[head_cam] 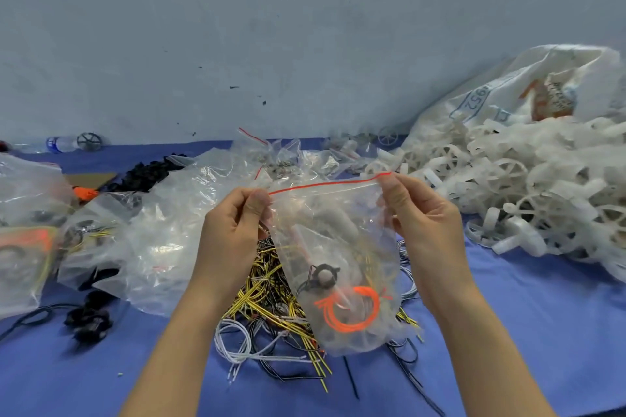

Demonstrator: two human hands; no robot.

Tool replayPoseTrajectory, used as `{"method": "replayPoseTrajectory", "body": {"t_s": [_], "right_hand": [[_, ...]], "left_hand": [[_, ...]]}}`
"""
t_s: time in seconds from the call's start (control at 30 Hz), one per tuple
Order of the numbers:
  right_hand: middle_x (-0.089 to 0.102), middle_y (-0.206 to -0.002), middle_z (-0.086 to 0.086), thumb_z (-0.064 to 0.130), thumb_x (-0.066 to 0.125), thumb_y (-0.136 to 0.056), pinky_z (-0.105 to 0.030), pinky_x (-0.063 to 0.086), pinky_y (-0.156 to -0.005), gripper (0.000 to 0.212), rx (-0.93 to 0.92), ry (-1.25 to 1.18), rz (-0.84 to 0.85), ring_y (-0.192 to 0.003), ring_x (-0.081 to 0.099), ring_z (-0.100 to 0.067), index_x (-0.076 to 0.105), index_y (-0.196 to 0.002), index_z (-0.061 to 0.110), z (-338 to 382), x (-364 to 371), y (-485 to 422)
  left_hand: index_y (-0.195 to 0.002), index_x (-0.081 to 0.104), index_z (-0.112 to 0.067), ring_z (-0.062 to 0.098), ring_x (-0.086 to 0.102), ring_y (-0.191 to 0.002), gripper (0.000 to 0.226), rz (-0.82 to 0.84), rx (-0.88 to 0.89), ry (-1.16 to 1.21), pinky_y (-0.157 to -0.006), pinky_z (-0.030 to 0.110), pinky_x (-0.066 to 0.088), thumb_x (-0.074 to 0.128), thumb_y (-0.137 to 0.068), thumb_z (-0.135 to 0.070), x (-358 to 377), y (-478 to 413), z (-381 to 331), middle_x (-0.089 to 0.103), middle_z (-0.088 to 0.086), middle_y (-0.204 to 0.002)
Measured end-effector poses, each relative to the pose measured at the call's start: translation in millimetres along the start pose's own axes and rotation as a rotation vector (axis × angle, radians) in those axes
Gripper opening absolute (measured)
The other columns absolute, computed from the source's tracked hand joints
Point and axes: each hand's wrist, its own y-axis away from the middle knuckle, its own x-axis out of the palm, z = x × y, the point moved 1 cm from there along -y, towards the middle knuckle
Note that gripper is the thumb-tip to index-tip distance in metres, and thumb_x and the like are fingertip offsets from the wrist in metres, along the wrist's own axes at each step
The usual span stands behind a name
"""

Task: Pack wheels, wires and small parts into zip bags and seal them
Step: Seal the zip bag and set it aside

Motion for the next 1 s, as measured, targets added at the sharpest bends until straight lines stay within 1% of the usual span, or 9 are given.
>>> {"method": "replayPoseTrajectory", "body": {"t_s": [0.1,0.17,0.27,0.43,0.57,0.67,0.73,0.8,1.0], "right_hand": [[0.06,-0.069,0.003,0.039,0.072,-0.084,-0.018,0.046,-0.058,0.018,0.0,-0.002,-0.063,-0.06,0.048,-0.007,0.079,-0.085,0.022,-2.0,1.1,-0.6],[0.061,-0.068,0.0,0.035,0.073,-0.085,-0.015,0.045,-0.054,0.018,0.017,-0.007,-0.099,-0.058,0.049,-0.005,0.078,-0.078,0.02,-4.8,1.9,-0.1],[0.063,-0.067,0.003,0.029,0.073,-0.087,-0.012,0.045,-0.052,0.017,0.032,-0.019,-0.117,-0.058,0.05,-0.003,0.077,-0.076,0.018,-6.7,2.3,0.4],[0.06,-0.062,0.009,0.031,0.071,-0.09,-0.012,0.043,-0.052,0.018,-0.025,0.01,-0.112,-0.052,0.05,-0.002,0.075,-0.079,0.018,-4.9,3.0,0.9],[0.057,-0.057,0.012,0.031,0.067,-0.094,-0.013,0.044,-0.053,0.02,-0.053,0.049,-0.1,-0.051,0.05,-0.001,0.072,-0.082,0.016,-5.0,4.8,1.8],[0.061,-0.062,0.011,0.033,0.067,-0.093,-0.015,0.047,-0.055,0.019,-0.038,0.034,-0.098,-0.054,0.054,-0.002,0.073,-0.084,0.017,-5.0,4.4,2.3],[0.066,-0.069,0.01,0.033,0.067,-0.092,-0.014,0.048,-0.057,0.018,-0.006,0.026,-0.057,-0.058,0.055,-0.003,0.076,-0.082,0.02,-4.4,4.1,3.1],[0.069,-0.072,0.01,0.033,0.068,-0.091,-0.014,0.048,-0.058,0.016,0.02,0.032,-0.006,-0.059,0.056,-0.004,0.078,-0.081,0.024,-3.1,4.1,4.7],[0.065,-0.068,0.008,0.031,0.073,-0.087,-0.013,0.047,-0.057,0.015,0.022,0.033,0.022,-0.056,0.053,-0.003,0.078,-0.078,0.021,2.1,2.8,8.2]], "left_hand": [[-0.08,0.063,-0.019,0.008,0.056,-0.063,0.031,-0.02,0.013,0.0,-0.061,0.025,0.05,0.051,-0.094,-0.044,-0.1,1.3,1.5,0.061,-0.007,-0.068],[-0.079,0.063,-0.02,0.007,0.056,-0.062,0.031,-0.03,0.02,-0.004,-0.061,0.025,0.05,0.051,-0.094,-0.044,0.1,1.6,1.4,0.061,-0.006,-0.068],[-0.079,0.064,-0.024,0.006,0.056,-0.063,0.028,-0.03,0.023,-0.006,-0.062,0.025,0.051,0.051,-0.095,-0.043,0.3,2.2,3.1,0.061,-0.007,-0.068],[-0.08,0.064,-0.024,0.005,0.056,-0.063,0.027,-0.028,0.036,-0.013,-0.062,0.024,0.051,0.051,-0.095,-0.043,-1.1,3.0,3.5,0.062,-0.006,-0.069],[-0.081,0.065,-0.022,0.006,0.056,-0.063,0.028,-0.04,0.032,-0.02,-0.063,0.029,0.051,0.051,-0.095,-0.041,-0.4,4.2,1.1,0.062,-0.005,-0.069],[-0.08,0.064,-0.02,0.005,0.056,-0.062,0.029,-0.045,0.038,-0.014,-0.061,0.026,0.05,0.051,-0.096,-0.04,2.2,5.2,-2.0,0.062,-0.006,-0.068],[-0.079,0.063,-0.019,0.007,0.056,-0.061,0.029,-0.046,0.043,-0.018,-0.06,0.021,0.049,0.051,-0.097,-0.039,3.9,5.7,-3.6,0.062,-0.004,-0.069],[-0.079,0.063,-0.018,0.008,0.056,-0.061,0.03,-0.043,0.039,-0.016,-0.06,0.022,0.049,0.051,-0.097,-0.038,5.2,6.5,-4.7,0.062,-0.004,-0.068],[-0.079,0.062,-0.016,0.008,0.055,-0.06,0.03,-0.042,0.041,-0.003,-0.059,0.022,0.049,0.051,-0.098,-0.037,4.7,9.8,-6.5,0.061,-0.004,-0.068]]}}
